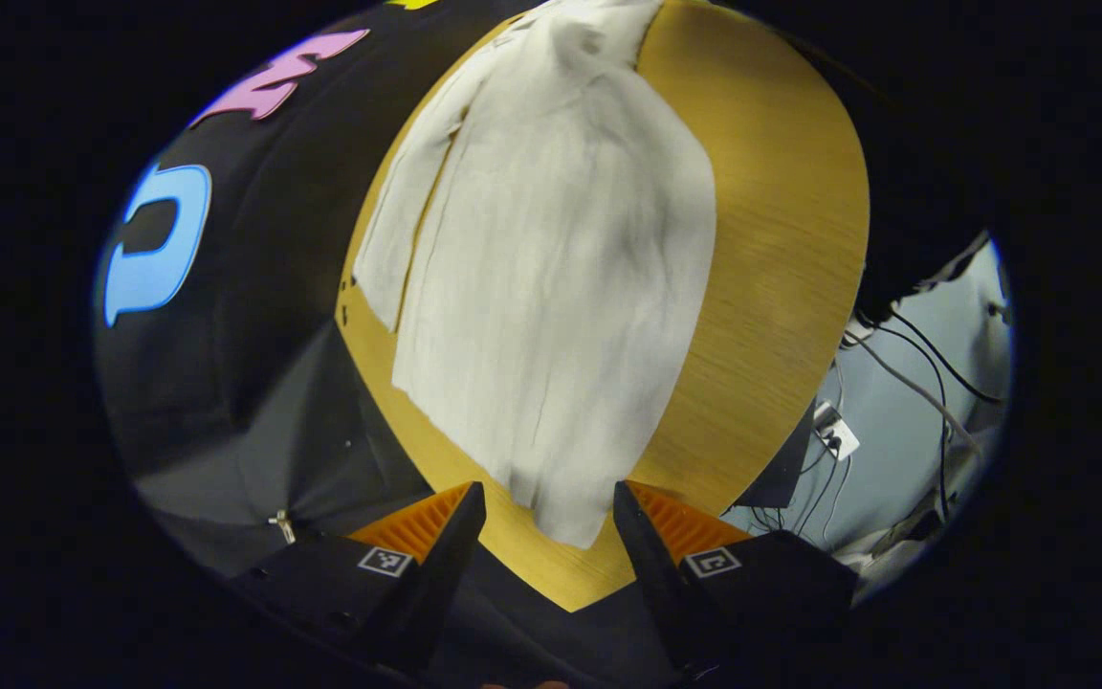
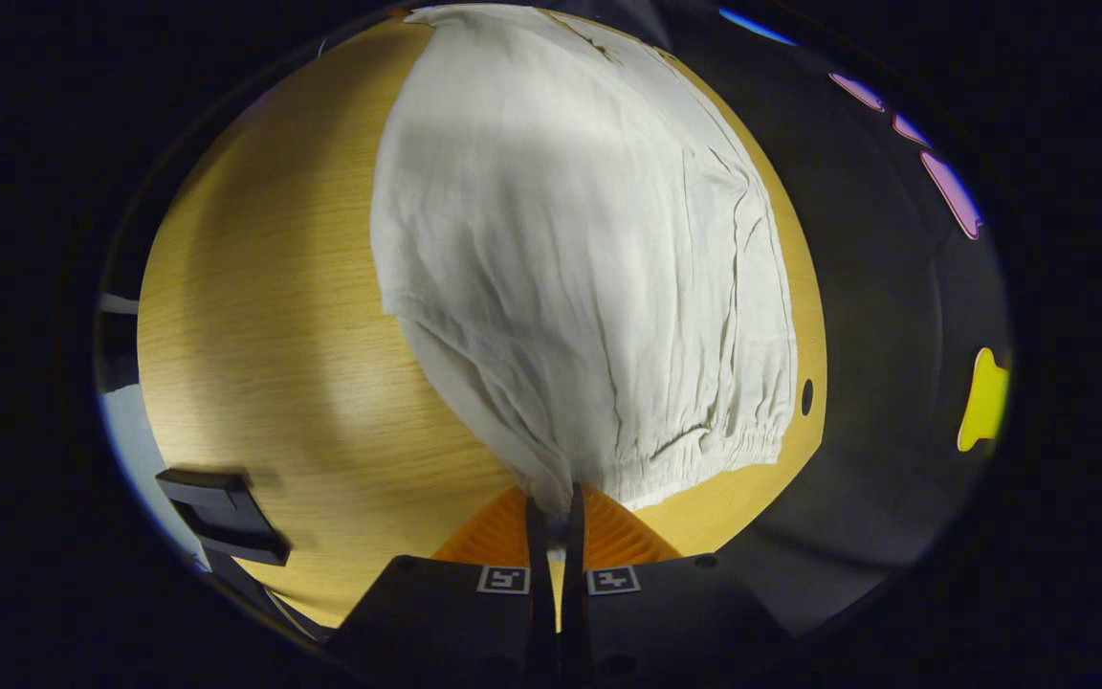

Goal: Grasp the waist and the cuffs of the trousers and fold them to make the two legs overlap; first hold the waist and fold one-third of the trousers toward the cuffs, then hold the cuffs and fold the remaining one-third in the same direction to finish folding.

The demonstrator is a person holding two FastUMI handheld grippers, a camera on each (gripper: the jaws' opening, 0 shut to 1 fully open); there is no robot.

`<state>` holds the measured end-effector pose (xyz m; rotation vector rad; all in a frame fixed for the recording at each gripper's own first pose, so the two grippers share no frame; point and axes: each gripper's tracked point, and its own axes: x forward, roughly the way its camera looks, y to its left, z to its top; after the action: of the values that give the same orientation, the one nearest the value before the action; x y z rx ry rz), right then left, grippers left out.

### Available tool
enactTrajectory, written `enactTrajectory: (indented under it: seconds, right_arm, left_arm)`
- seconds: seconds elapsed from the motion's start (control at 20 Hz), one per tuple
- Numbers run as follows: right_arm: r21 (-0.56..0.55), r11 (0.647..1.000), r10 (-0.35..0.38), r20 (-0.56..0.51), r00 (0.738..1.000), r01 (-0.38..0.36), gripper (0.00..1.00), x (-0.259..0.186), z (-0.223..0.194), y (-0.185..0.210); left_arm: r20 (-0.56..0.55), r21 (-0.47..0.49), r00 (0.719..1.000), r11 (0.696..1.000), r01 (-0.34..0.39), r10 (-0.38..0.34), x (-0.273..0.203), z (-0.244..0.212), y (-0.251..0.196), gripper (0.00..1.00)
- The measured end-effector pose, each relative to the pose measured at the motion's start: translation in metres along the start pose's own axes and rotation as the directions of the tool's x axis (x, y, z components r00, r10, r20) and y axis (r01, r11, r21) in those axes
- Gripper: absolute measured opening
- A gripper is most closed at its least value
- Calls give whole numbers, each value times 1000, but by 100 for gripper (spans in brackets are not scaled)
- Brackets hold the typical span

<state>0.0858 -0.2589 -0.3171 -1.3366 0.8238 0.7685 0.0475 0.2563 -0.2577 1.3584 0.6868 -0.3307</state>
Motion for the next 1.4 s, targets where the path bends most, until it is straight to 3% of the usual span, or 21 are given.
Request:
enactTrajectory:
  seconds: [0.1,0.25,0.4,0.45,0.55,0.65,0.85,1.05,1.25,1.4]
  right_arm:
    - [0,1000,-1,-3,1000,1,7,1,-1,0]
    - [-4,1000,-3,-1,1000,2,6,0,0,0]
    - [-11,1000,-8,0,1000,8,6,0,0,-1]
    - [-17,1000,-10,1,1000,10,7,0,-1,-1]
    - [-26,999,-19,2,1000,19,7,0,-1,-1]
    - [-37,999,-36,0,999,36,7,-1,-1,-1]
    - [-36,998,-56,7,998,56,7,-1,-1,-2]
    - [-44,995,-85,-3,996,85,7,1,-7,-4]
    - [-12,995,-101,-9,995,100,7,-1,-11,-12]
    - [27,988,-151,-7,989,151,6,-12,-14,-25]
  left_arm:
    - [3,68,998,996,63,-63,12,7,7,83]
    - [-23,119,993,985,121,-120,22,11,16,66]
    - [-79,94,983,980,175,-168,28,9,16,42]
    - [-91,82,979,979,187,-180,30,8,17,29]
    - [-112,55,975,978,200,-193,32,5,16,16]
    - [-118,4,976,983,182,-180,31,3,16,10]
    - [-132,-38,983,991,127,-131,35,2,19,6]
    - [-131,-181,984,979,94,-119,33,8,20,6]
    - [-123,-165,988,983,76,-97,27,12,25,6]
    - [-88,-211,992,975,68,-88,16,18,34,5]
